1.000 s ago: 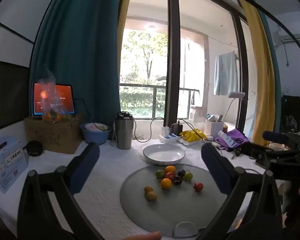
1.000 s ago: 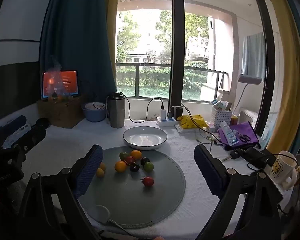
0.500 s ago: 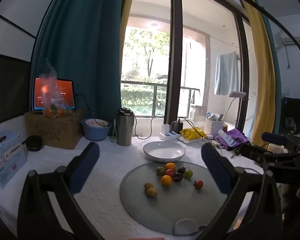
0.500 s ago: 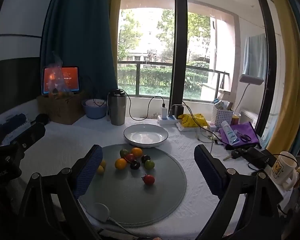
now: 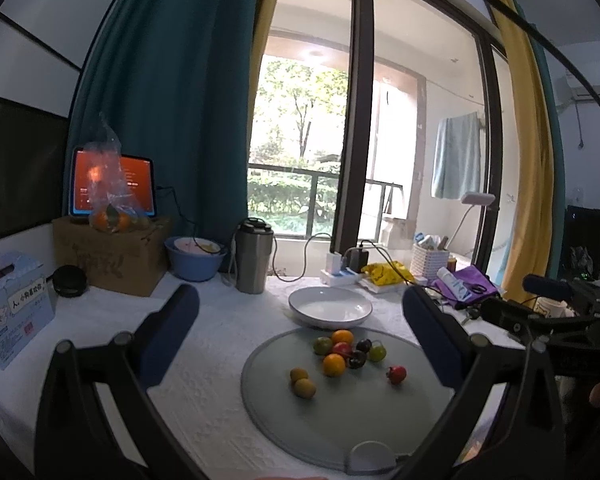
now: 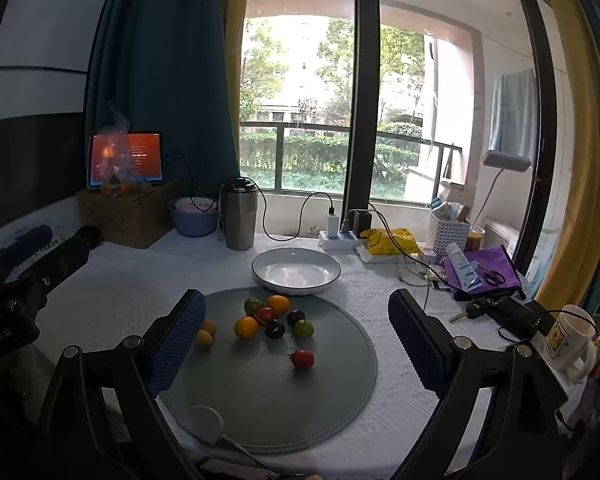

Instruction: Organize fruits

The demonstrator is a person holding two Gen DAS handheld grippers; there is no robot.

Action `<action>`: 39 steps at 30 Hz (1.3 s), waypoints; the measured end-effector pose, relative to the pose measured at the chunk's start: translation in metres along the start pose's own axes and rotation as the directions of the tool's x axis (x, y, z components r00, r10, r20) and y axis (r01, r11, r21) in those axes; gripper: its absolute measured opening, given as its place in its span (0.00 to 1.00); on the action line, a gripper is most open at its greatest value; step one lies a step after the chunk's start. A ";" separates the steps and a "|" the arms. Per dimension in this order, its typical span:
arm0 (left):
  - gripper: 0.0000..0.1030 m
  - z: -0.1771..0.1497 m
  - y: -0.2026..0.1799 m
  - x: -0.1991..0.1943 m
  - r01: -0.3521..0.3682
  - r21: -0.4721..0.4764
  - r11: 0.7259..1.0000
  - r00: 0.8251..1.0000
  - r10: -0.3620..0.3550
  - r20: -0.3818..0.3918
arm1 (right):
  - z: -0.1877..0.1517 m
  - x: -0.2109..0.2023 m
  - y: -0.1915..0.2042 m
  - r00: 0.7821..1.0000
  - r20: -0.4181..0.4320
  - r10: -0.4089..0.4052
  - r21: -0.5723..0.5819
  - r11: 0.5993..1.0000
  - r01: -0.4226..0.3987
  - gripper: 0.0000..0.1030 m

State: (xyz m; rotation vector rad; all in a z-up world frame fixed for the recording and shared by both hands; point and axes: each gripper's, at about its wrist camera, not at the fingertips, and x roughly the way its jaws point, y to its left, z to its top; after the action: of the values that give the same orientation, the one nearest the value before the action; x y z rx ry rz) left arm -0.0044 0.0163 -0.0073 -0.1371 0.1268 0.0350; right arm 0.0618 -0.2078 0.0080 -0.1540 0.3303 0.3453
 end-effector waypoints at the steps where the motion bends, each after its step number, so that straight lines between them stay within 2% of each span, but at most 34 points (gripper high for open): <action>1: 1.00 0.000 0.000 0.000 0.001 0.000 1.000 1.000 -0.001 0.000 | 0.000 0.000 0.000 1.000 0.001 0.001 0.000 1.000 -0.001 0.92; 39: 1.00 -0.005 -0.006 -0.002 0.012 0.003 1.000 1.000 -0.012 0.000 | 0.000 0.002 -0.001 1.000 -0.010 0.027 0.036 0.999 -0.027 0.92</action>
State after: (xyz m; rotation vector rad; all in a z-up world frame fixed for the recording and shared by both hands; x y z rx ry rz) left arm -0.0070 0.0100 -0.0108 -0.1346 0.1262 0.0231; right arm 0.0642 -0.2079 0.0068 -0.1159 0.3491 0.3652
